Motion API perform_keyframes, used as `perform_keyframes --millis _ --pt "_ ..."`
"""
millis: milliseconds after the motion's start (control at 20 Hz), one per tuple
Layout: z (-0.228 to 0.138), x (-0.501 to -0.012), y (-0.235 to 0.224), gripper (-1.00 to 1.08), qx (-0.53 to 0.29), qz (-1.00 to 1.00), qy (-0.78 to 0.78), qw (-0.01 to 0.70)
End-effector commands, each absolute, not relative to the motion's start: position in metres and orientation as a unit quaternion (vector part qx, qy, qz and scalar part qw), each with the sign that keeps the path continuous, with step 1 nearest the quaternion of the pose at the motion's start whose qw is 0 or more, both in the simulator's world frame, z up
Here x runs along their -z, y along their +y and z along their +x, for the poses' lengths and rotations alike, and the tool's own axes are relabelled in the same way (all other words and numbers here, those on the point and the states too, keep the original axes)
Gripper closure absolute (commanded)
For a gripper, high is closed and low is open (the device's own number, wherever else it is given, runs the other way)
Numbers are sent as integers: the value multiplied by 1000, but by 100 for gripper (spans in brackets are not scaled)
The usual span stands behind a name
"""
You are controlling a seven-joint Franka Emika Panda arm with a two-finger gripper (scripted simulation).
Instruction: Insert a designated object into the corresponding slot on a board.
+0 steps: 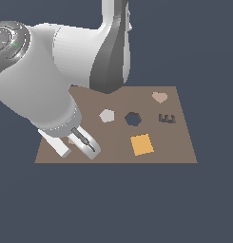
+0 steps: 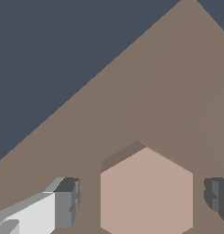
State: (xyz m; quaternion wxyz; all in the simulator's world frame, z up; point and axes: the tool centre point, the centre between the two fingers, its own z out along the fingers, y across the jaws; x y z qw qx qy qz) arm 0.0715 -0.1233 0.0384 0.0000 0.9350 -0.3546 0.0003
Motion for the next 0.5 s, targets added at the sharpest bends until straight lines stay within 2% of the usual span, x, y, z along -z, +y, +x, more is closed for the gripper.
perform_keyframes --millis 0,100,150,450 --pt "71 -31 -123 -92 0 935 -354 0" --pt "71 -30 -123 -92 0 935 -354 0" --pt "71 -30 -123 108 0 935 -354 0" --pt "71 -30 -123 108 0 935 -354 0"
